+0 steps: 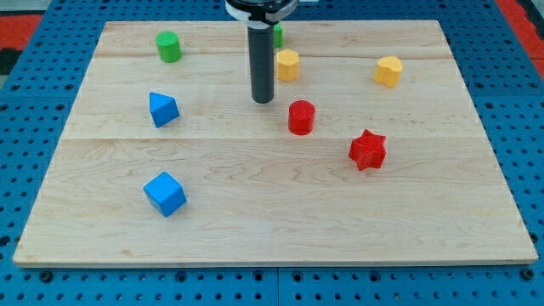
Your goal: Move the red circle towards the top center of the board
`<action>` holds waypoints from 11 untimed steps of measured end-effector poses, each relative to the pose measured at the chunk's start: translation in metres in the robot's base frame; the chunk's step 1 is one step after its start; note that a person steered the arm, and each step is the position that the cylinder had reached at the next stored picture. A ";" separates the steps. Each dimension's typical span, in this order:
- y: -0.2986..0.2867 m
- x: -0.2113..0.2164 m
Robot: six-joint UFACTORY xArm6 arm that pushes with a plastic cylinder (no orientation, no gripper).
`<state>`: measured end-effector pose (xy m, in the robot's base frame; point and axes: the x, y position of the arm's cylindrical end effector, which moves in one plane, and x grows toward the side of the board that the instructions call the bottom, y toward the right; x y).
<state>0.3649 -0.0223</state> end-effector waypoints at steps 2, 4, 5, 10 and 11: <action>-0.010 0.000; -0.006 0.036; 0.003 0.043; 0.088 0.042; 0.097 0.024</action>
